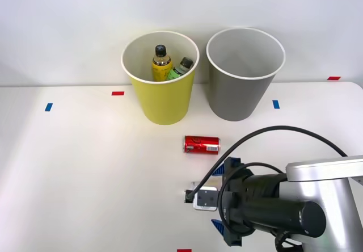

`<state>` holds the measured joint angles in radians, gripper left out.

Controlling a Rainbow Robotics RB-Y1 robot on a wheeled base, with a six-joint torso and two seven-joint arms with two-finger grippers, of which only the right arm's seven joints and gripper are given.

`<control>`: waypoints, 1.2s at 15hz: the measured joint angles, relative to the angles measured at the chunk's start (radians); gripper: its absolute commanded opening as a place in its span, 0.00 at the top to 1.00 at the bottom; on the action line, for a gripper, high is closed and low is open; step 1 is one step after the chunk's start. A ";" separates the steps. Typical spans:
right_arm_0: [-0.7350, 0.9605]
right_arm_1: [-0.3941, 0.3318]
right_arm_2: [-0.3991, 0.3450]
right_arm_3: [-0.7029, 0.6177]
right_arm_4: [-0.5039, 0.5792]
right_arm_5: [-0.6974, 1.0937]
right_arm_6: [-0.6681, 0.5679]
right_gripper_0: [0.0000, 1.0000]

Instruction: Put cans in the gray bin, plastic bottles in the light green bin

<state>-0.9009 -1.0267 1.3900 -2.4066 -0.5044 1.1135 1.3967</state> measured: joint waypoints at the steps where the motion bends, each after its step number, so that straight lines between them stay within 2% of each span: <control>1: -0.009 0.010 0.000 0.004 -0.005 0.023 0.004 0.05; 18: -0.013 0.175 0.014 0.205 -0.026 0.049 0.061 0.05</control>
<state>-0.9144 -0.8520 1.4036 -2.2017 -0.5302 1.1622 1.4582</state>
